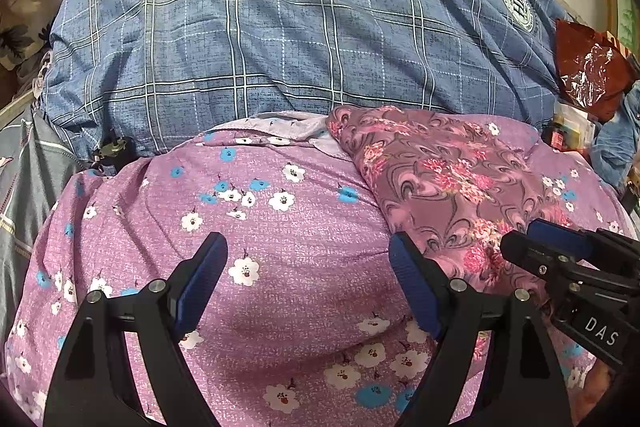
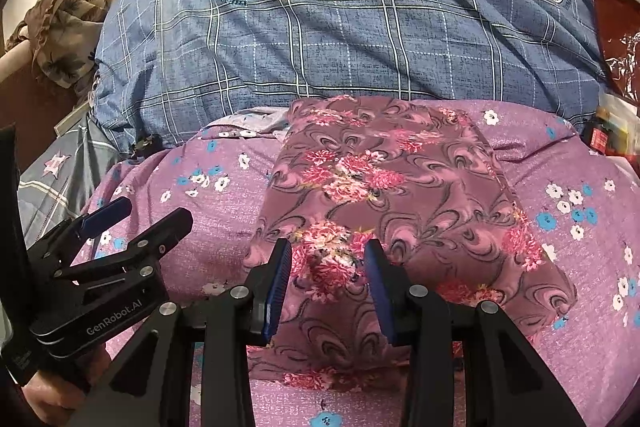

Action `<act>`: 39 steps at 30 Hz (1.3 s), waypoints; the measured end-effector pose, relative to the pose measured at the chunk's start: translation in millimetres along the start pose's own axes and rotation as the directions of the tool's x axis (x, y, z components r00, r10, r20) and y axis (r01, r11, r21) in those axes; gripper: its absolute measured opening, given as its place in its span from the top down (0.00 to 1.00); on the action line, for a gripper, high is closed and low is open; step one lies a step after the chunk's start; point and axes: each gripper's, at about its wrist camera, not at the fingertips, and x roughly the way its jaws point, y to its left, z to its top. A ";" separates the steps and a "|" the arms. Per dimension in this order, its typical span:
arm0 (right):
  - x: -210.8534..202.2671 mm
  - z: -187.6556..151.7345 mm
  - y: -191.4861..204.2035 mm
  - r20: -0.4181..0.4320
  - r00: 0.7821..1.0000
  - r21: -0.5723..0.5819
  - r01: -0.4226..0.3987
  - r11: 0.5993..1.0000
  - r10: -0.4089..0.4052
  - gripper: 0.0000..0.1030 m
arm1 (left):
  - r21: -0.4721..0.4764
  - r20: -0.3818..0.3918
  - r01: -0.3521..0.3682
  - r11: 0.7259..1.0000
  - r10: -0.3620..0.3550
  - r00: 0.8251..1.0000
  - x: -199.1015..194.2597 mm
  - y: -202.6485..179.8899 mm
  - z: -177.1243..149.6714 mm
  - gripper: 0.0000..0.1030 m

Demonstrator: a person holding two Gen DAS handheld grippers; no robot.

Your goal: Fold small clothes

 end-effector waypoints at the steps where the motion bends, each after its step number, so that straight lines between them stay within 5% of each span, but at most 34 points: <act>1: 0.3 -0.1 -0.6 -0.002 1.000 0.000 0.007 1.000 -0.007 0.62 | 0.001 0.001 0.000 1.000 0.000 1.000 -0.1 0.0 -0.2 0.19; 39: -18.7 0.6 -26.1 0.038 0.988 -0.056 0.151 0.987 -0.149 0.62 | 0.078 -0.013 -0.001 0.997 0.002 1.000 9.6 -30.2 -6.7 0.19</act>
